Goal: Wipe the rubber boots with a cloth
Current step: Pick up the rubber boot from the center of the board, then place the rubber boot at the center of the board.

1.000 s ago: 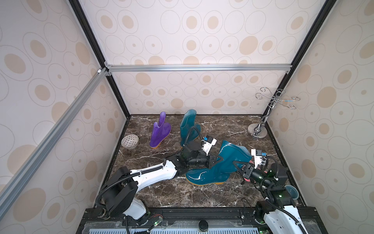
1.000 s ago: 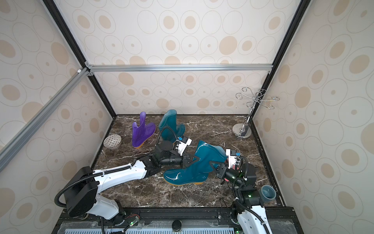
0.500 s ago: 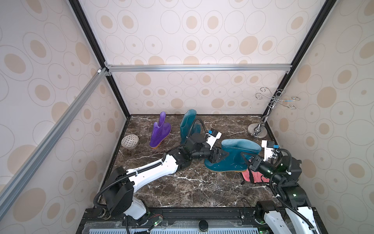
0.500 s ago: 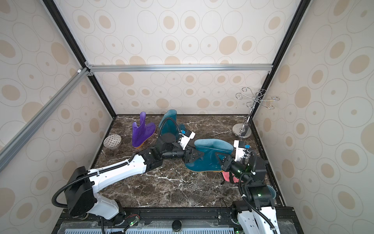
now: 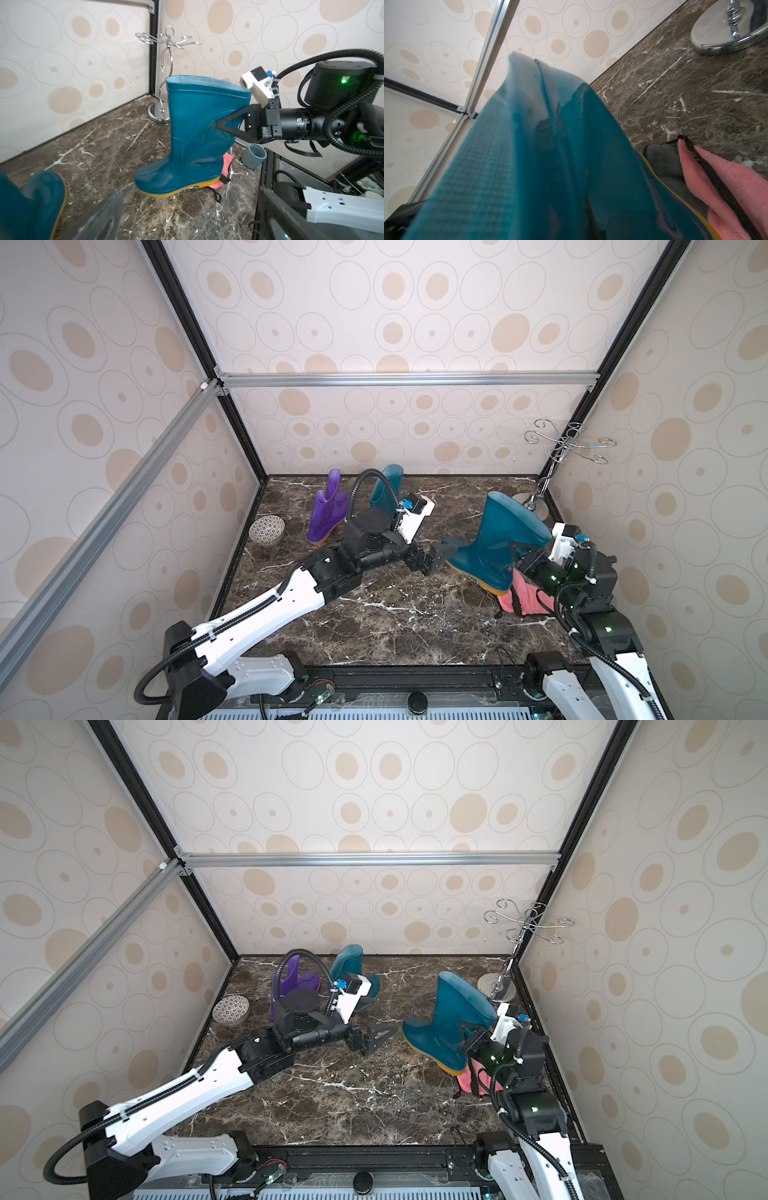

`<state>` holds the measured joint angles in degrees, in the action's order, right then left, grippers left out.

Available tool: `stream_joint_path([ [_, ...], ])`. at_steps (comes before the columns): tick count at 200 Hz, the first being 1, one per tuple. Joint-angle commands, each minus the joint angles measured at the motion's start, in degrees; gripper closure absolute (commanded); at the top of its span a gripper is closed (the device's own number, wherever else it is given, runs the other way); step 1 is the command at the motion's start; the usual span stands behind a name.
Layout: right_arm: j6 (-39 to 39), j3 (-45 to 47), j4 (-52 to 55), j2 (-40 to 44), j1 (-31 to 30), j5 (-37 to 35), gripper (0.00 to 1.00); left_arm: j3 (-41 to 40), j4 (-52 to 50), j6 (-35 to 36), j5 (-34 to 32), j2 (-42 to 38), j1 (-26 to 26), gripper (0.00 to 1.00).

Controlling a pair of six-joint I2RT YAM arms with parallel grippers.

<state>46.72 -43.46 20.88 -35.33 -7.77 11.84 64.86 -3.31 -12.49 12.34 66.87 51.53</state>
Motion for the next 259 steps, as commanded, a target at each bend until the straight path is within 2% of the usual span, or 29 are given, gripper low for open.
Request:
stream_joint_path([
  [1,0.5,-5.2,-11.8,-4.2,-7.0,-10.5,1.00,-2.1,-0.7,5.5,-8.5,-3.6,0.0,0.00],
  [12,-2.2,-6.6,-13.7,-7.2,-12.0,-16.3,1.00,-3.2,-0.6,6.3,-10.5,-5.1,0.0,0.00],
  [22,-4.4,-7.9,-15.2,-10.3,-14.3,-20.2,1.00,-3.9,-1.0,7.1,-11.9,-6.1,0.0,0.00],
  [43,-2.6,-10.0,-20.6,-17.0,-14.4,-20.1,1.00,-5.6,-1.3,8.2,-13.8,-7.6,0.0,0.00],
  [62,-2.2,-15.8,-21.1,-22.0,-14.5,-20.5,1.00,-7.3,-1.3,9.0,-15.4,-9.0,0.0,0.00],
  [104,-4.2,-26.7,-21.6,-31.9,-14.9,-32.2,1.00,-9.7,-1.2,10.9,-16.4,-10.6,0.0,0.00],
  [139,-3.7,-28.8,-25.7,-38.1,-17.6,-42.1,1.00,-11.9,0.0,11.9,-17.8,-11.8,-0.1,0.00],
  [179,-0.8,-29.3,-32.2,-46.9,-18.1,-39.8,1.00,-13.8,0.5,14.5,-20.2,-12.1,-0.2,0.00],
  [210,-3.9,-31.3,-34.8,-50.6,-18.4,-43.0,1.00,-15.8,1.5,16.0,-21.7,-12.6,-0.3,0.00],
  [259,-5.8,-32.4,-35.6,-53.5,-18.6,-45.8,1.00,-18.0,3.0,16.4,-20.6,-12.5,-0.9,0.00],
])
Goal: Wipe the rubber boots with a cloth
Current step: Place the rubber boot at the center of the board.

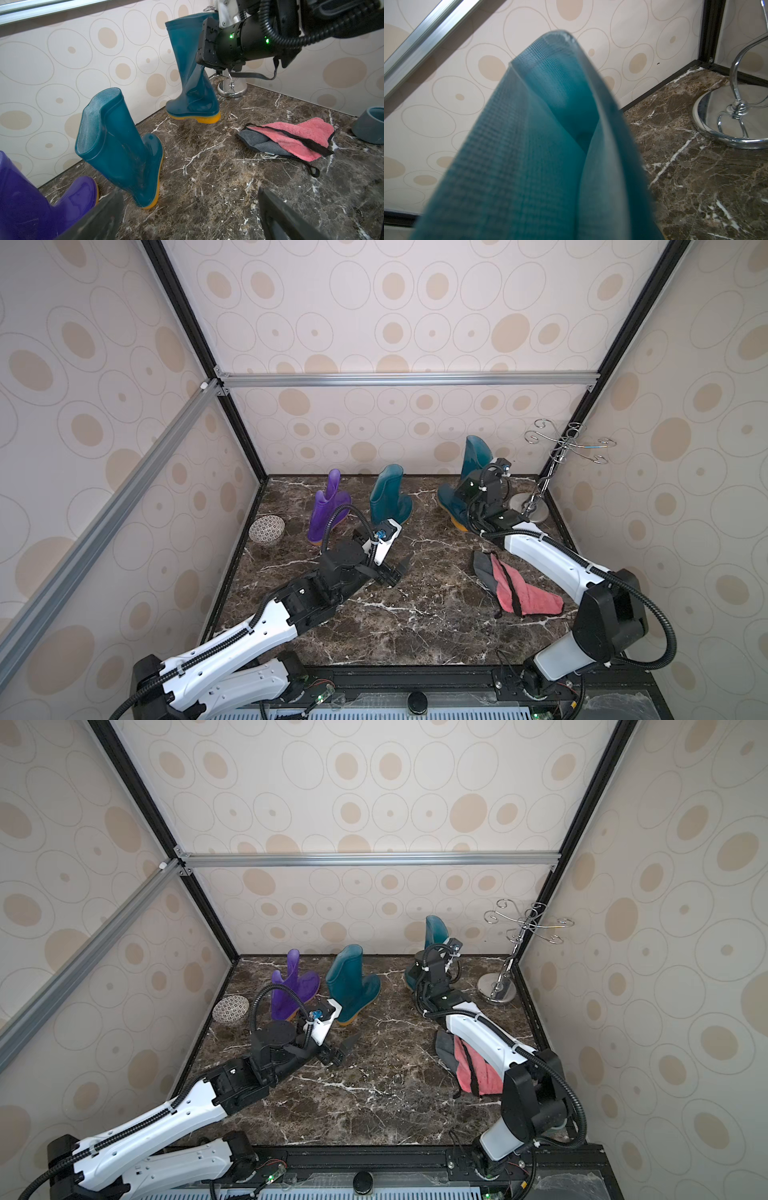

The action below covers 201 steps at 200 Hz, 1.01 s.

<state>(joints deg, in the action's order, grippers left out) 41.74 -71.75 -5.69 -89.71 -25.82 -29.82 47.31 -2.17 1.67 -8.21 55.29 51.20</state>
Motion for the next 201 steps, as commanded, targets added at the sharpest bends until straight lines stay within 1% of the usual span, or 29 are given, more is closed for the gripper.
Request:
stream_joint_path([
  [1,-0.8,-4.0,-9.0,0.8,-0.5,-4.1,1.00,-0.4,1.9,2.2,0.0,-1.0,-0.6,0.00],
  [27,0.9,1.8,-11.9,0.4,-1.6,-6.1,1.00,-1.5,2.2,1.8,0.4,-2.0,-0.9,0.00],
  [54,4.5,7.1,-12.8,0.5,-2.9,-6.3,1.00,-2.3,2.3,1.8,0.5,-2.4,-1.0,0.00],
  [89,10.1,15.9,-16.0,0.5,-3.2,-6.4,1.00,-2.7,2.3,1.7,0.5,-2.4,-1.3,0.00],
  [116,13.2,19.0,-15.2,1.3,-3.3,-5.0,1.00,-2.8,2.2,1.6,0.6,-2.3,-1.4,0.00],
  [132,13.5,19.4,-14.4,1.9,-3.4,-4.7,1.00,-2.7,2.2,1.6,0.6,-2.1,-1.5,0.00],
  [156,13.8,19.4,-12.5,3.0,-3.9,-4.7,0.90,-2.9,2.0,1.6,0.9,-2.2,-1.6,0.00],
  [169,13.5,19.4,-11.9,3.4,-4.1,-4.5,0.83,-3.1,2.1,1.8,0.9,-2.4,-1.7,0.00],
  [188,13.5,19.4,-10.5,4.4,-4.6,-4.7,0.80,-2.9,2.1,1.8,1.0,-2.1,-1.8,0.00],
  [201,13.1,19.3,-9.4,4.8,-5.1,-5.5,0.75,-2.9,2.2,1.7,1.4,-2.1,-1.9,0.00],
])
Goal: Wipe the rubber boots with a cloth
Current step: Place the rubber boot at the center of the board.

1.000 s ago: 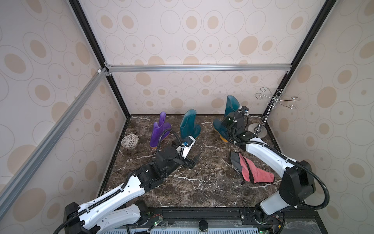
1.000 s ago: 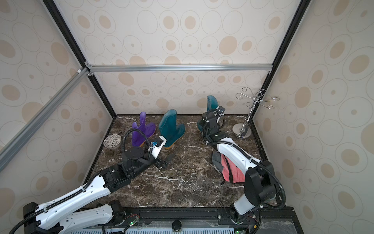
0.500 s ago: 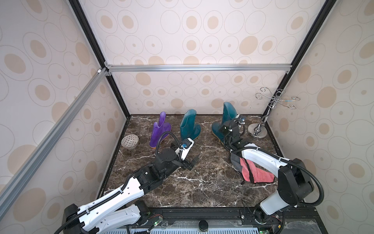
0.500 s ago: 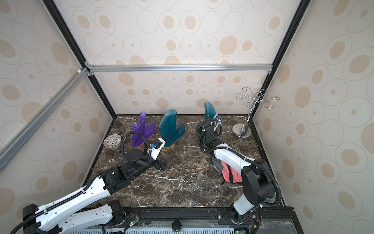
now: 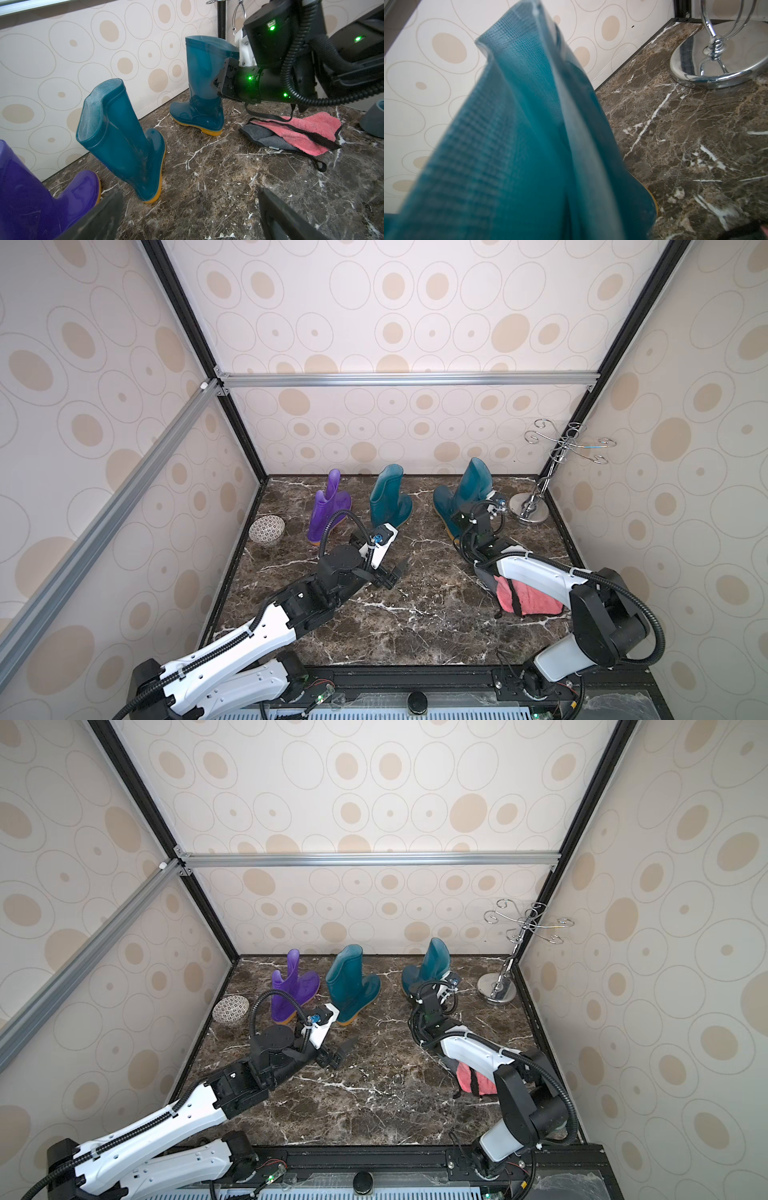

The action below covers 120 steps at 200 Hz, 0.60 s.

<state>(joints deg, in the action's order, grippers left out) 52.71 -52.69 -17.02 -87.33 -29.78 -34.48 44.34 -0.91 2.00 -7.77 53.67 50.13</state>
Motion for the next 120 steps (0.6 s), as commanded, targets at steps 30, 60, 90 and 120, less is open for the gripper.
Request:
stream_joint_path([
  [30,2.4,-1.3,7.1,3.0,-2.0,-2.2,0.64,0.1,0.9,1.3,1.0,-0.2,-1.1,0.00],
  [60,2.1,-1.7,8.3,4.3,-2.5,-2.6,0.53,0.0,1.0,1.4,0.7,-0.2,-1.3,0.00],
  [90,1.6,-3.0,10.3,6.0,-2.6,-2.4,0.41,0.0,0.9,1.4,0.9,0.2,-1.5,0.00],
  [120,1.1,-5.0,13.3,7.2,-2.9,-1.9,0.32,0.0,0.9,1.3,0.7,0.3,-1.8,0.00],
])
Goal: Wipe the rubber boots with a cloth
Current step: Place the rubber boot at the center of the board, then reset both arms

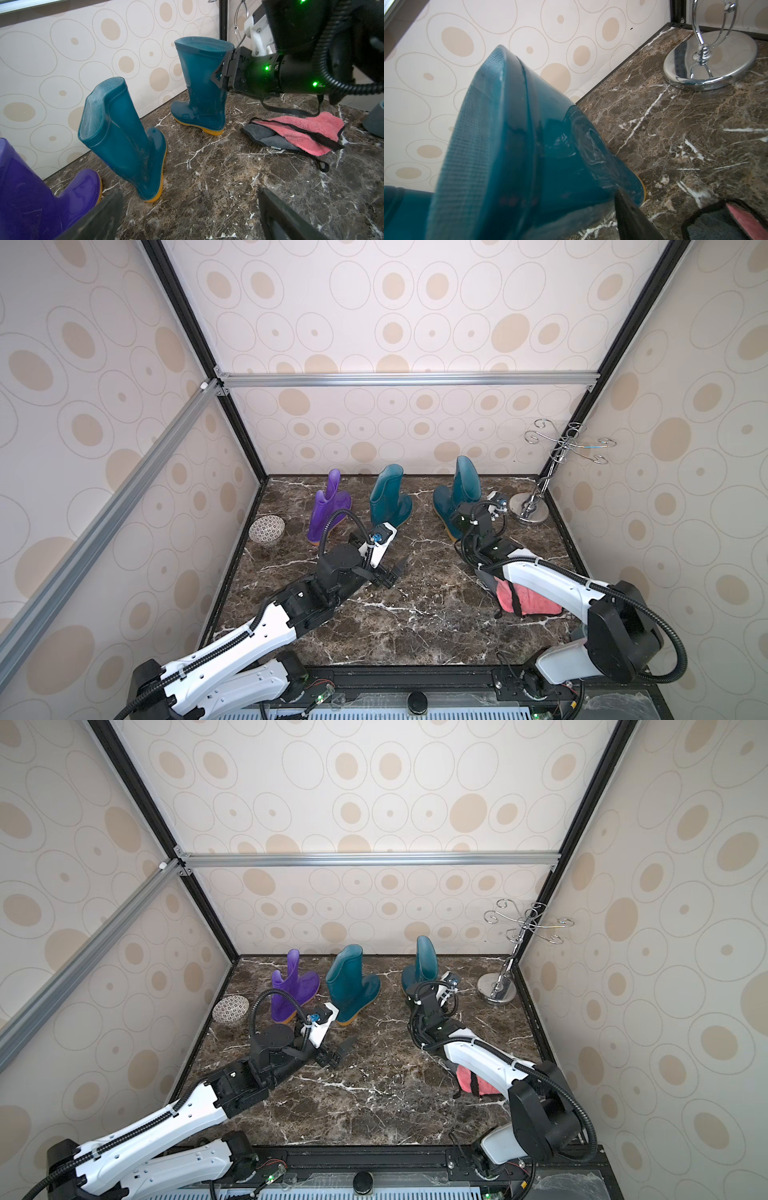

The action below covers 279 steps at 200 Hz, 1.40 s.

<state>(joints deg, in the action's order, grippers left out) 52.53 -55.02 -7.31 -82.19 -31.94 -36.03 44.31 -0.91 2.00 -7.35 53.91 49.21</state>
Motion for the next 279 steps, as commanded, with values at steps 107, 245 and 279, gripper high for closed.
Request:
stream_joint_path([
  [107,-6.2,-5.3,11.3,15.7,-6.8,-7.4,0.01,-4.2,7.1,-2.3,-4.9,-4.8,-1.8,0.00],
  [245,-42.5,30.5,1.2,45.6,10.9,-16.0,0.01,-28.8,21.1,-4.0,-44.7,-22.9,-12.4,0.00],
  [279,-44.1,33.5,-8.5,35.0,15.7,-13.3,0.01,-30.0,24.6,-3.7,-43.3,-17.9,-23.1,0.00],
])
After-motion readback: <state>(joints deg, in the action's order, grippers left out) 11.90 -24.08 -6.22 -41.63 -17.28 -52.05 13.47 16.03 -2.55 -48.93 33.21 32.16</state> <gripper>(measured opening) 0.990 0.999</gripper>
